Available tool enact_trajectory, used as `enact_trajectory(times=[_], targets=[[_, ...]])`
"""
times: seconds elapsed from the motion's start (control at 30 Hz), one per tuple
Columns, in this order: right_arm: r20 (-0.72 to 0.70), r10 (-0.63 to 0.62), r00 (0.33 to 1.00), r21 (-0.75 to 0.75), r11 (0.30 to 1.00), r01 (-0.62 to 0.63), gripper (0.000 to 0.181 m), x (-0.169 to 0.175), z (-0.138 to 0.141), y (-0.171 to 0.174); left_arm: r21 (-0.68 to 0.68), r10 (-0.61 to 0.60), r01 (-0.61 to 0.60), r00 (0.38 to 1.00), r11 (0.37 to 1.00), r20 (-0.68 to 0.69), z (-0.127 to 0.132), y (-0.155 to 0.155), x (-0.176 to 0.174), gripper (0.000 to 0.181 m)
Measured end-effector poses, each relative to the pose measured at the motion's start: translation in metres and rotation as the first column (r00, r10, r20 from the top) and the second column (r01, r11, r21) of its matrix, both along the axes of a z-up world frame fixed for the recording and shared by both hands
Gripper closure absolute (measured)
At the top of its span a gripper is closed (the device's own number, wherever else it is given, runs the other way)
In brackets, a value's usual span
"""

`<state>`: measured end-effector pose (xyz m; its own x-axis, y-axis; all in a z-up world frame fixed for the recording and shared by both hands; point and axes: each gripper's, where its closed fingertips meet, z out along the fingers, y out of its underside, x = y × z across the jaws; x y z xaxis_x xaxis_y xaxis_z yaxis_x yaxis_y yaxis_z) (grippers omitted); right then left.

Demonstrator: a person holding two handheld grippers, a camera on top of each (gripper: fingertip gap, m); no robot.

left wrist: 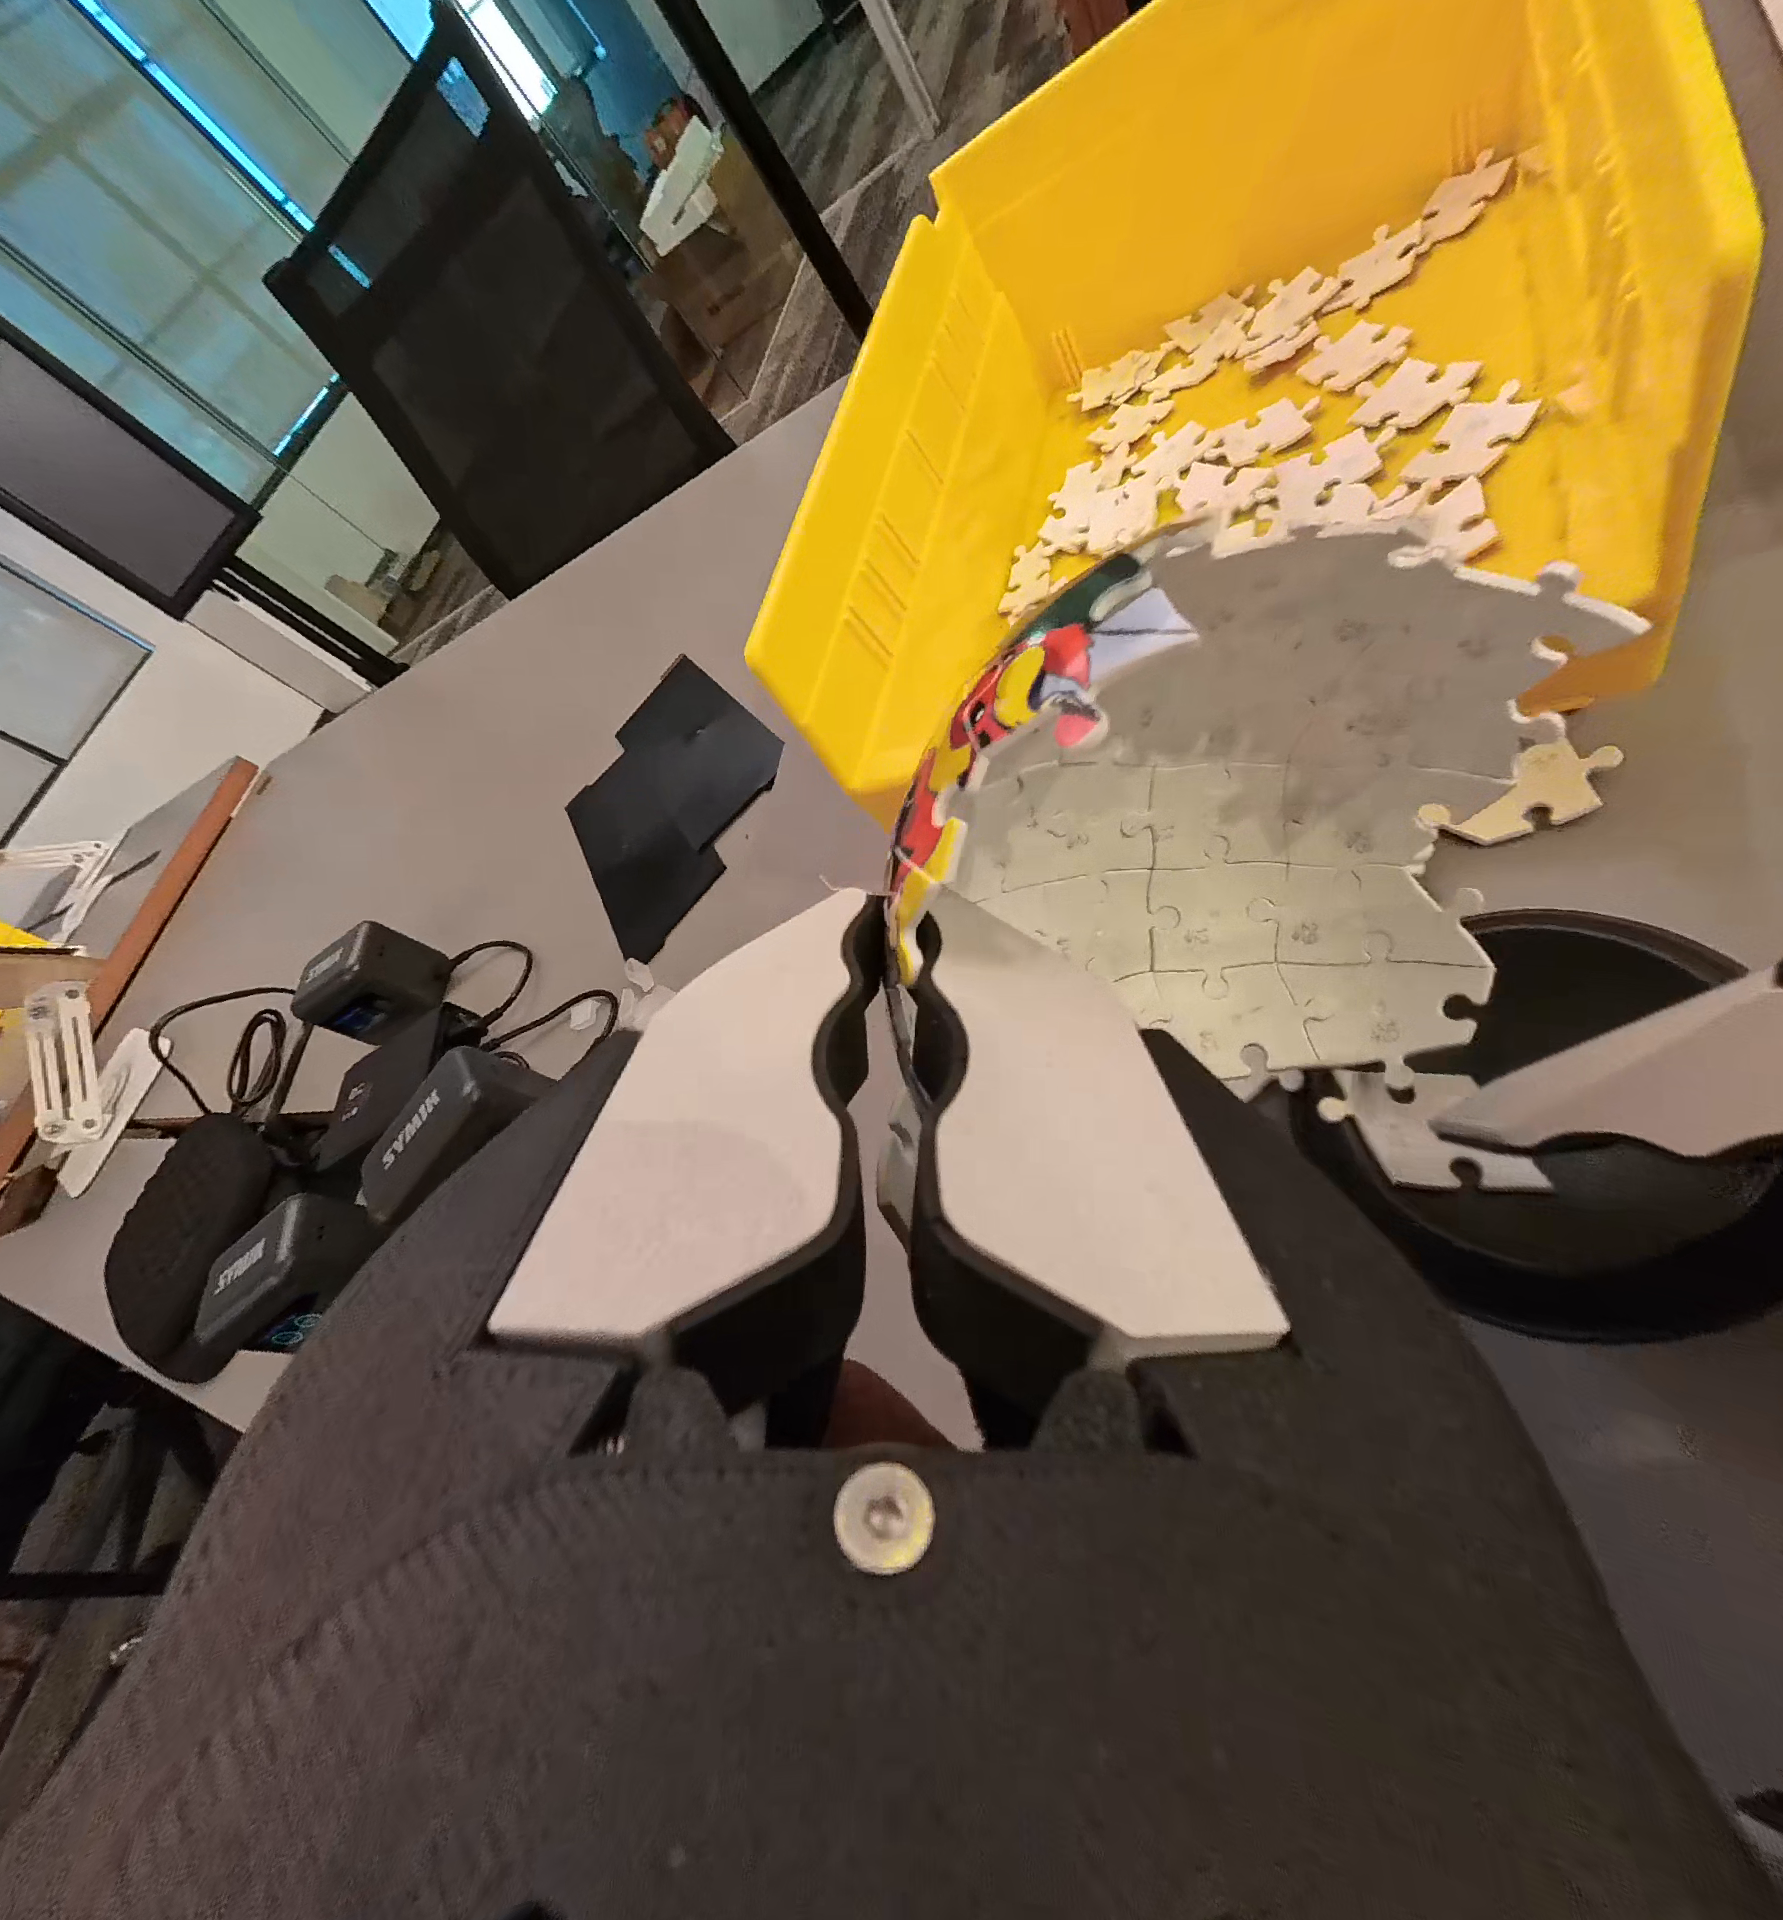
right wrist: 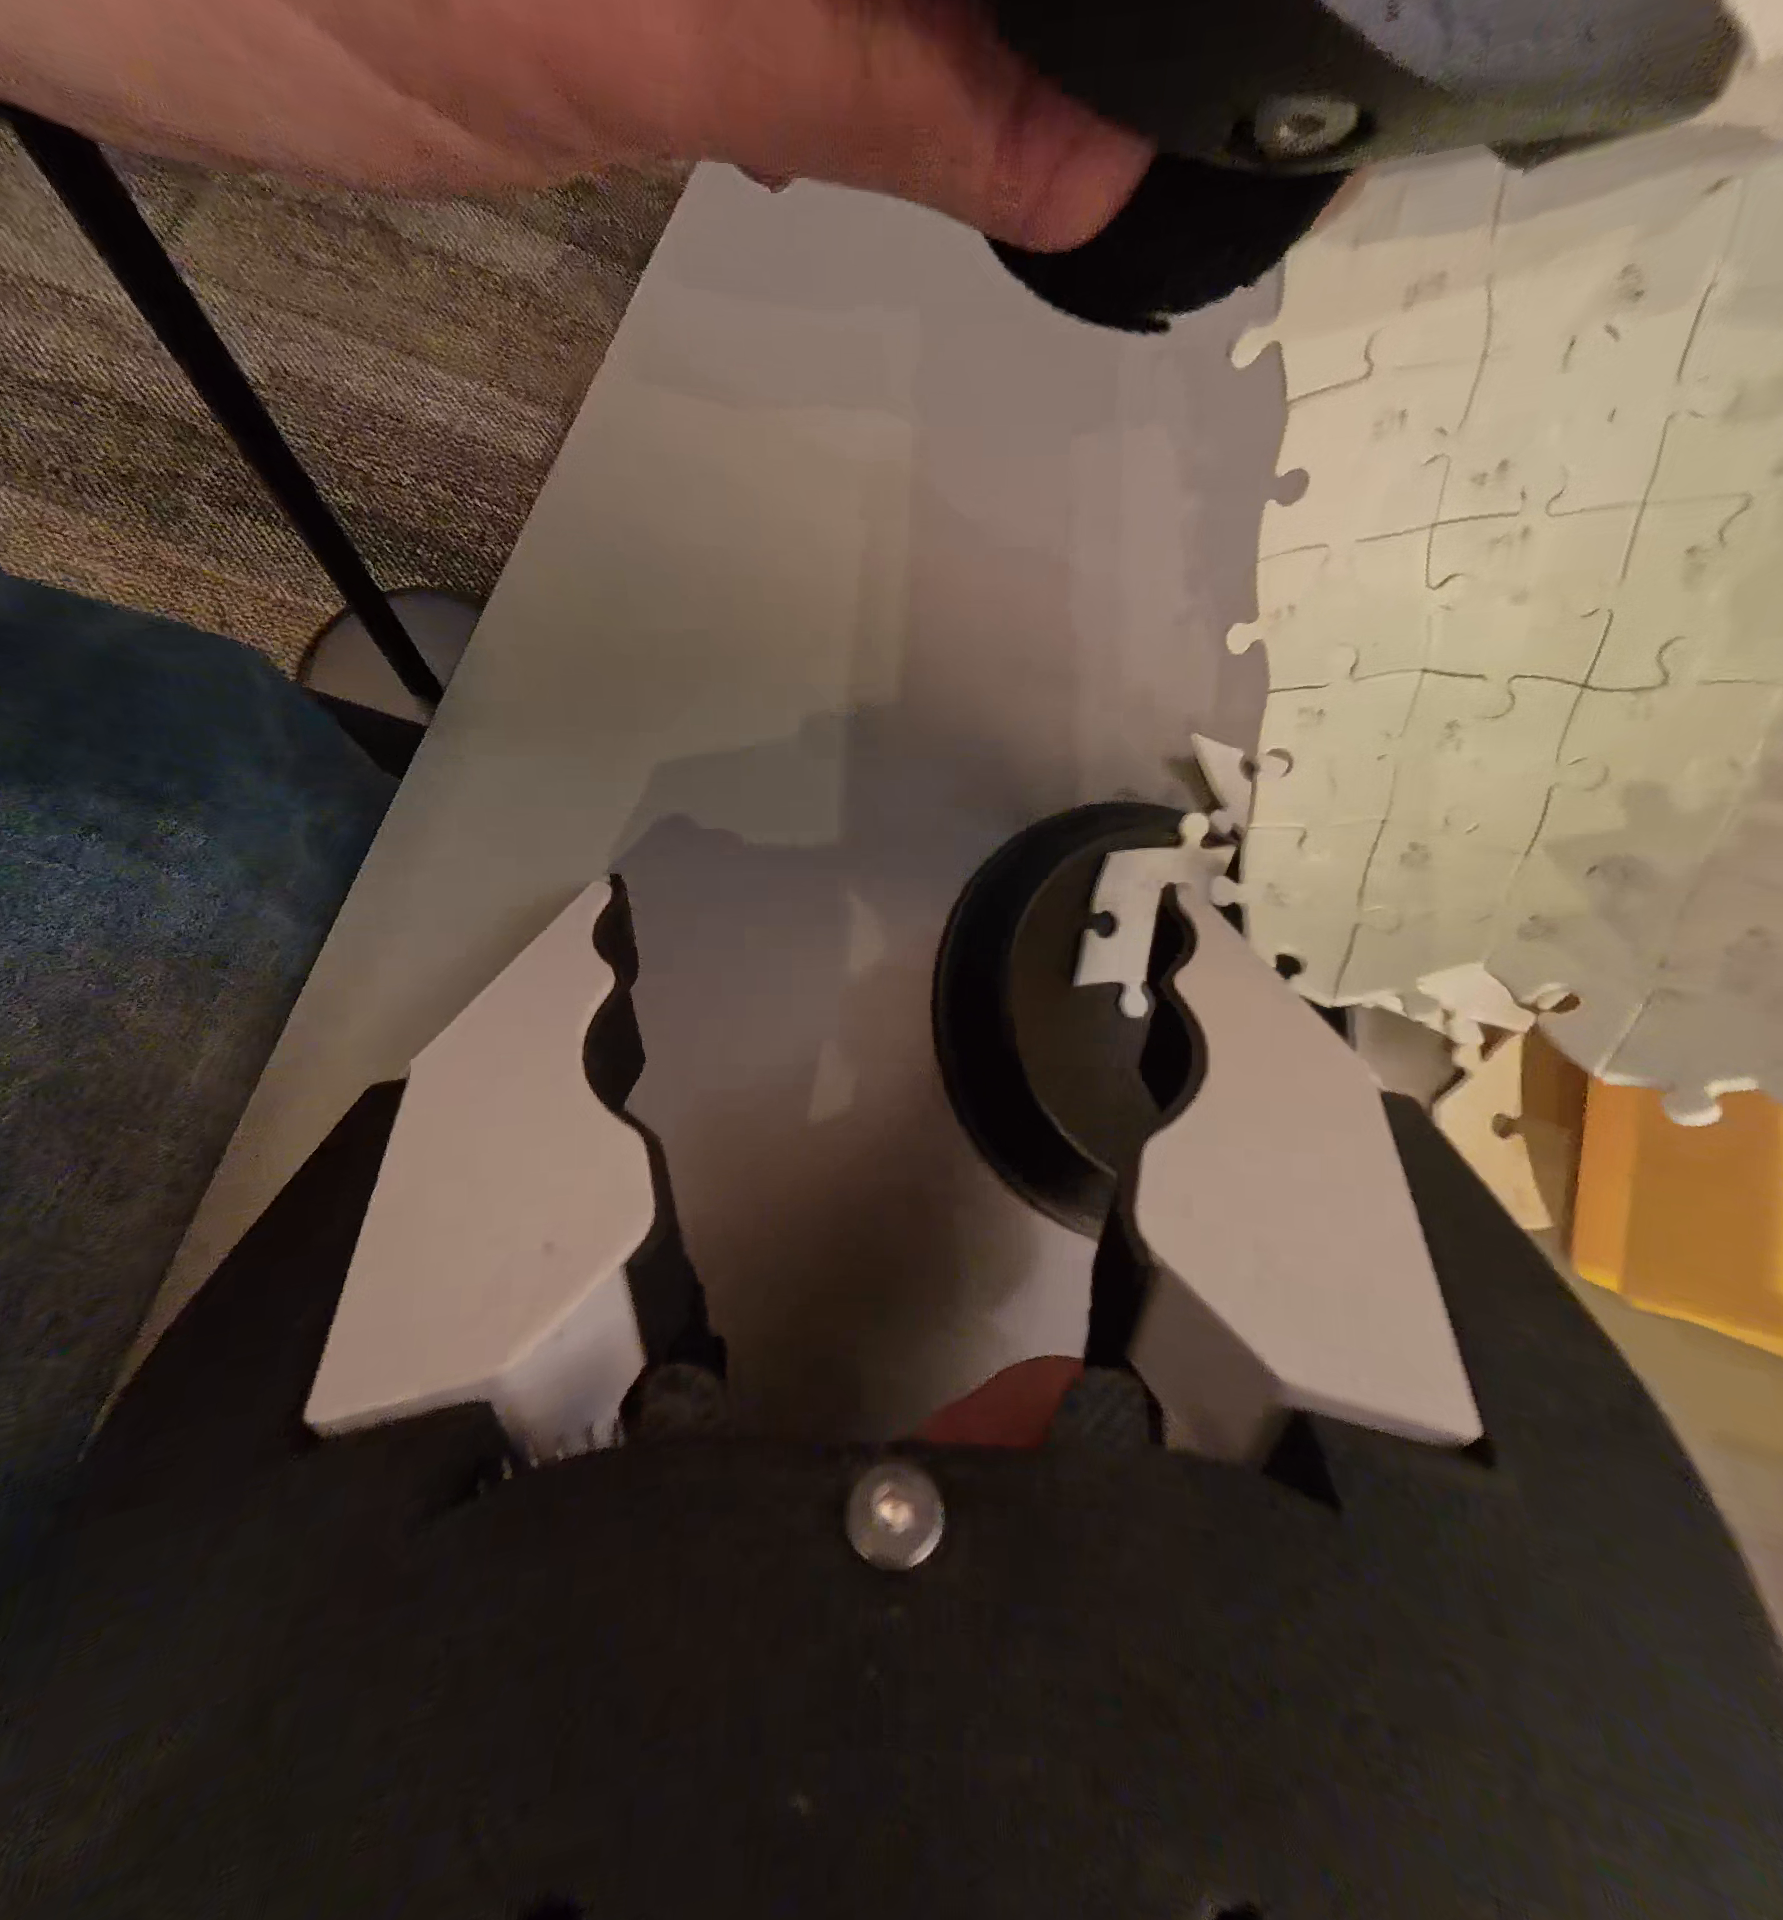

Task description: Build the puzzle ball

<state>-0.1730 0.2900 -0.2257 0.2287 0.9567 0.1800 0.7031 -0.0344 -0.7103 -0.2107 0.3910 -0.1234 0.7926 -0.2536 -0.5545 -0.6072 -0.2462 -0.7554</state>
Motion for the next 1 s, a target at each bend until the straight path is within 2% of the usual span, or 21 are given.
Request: enact_trajectory(times=[0.13,0.47,0.6,0.77,1.0], targets=[[0.004,-0.018,1.0,-0.128,0.992,0.018,0.081,0.0,-0.006,-0.003,-0.002,0.005,-0.005,1.0,1.0,-0.015,-0.002,0.001,-0.002,0.178],[0.053,-0.098,0.994,-0.227,0.968,0.107,0.072,0.012,-0.006,-0.012,0.007,-0.013,0.013,1.0,1.0,-0.014,0.0,-0.002,0.005,0.178],[0.062,-0.109,0.992,-0.216,0.969,0.12,0.074,0.02,-0.006,-0.018,-0.001,-0.04,0.04,0.999,0.999,0.0,-0.003,-0.005,0.016,0.178],[-0.011,-0.113,0.994,-0.194,0.975,0.108,0.079,0.03,0.008,-0.027,0.006,-0.053,0.053,0.998,0.999,0.017,-0.005,-0.005,0.026,0.178],[-0.026,-0.115,0.993,-0.196,0.975,0.107,0.078,0.035,0.006,-0.027,0.011,-0.036,0.036,0.999,0.999,0.008,-0.008,-0.013,0.027,0.178]])
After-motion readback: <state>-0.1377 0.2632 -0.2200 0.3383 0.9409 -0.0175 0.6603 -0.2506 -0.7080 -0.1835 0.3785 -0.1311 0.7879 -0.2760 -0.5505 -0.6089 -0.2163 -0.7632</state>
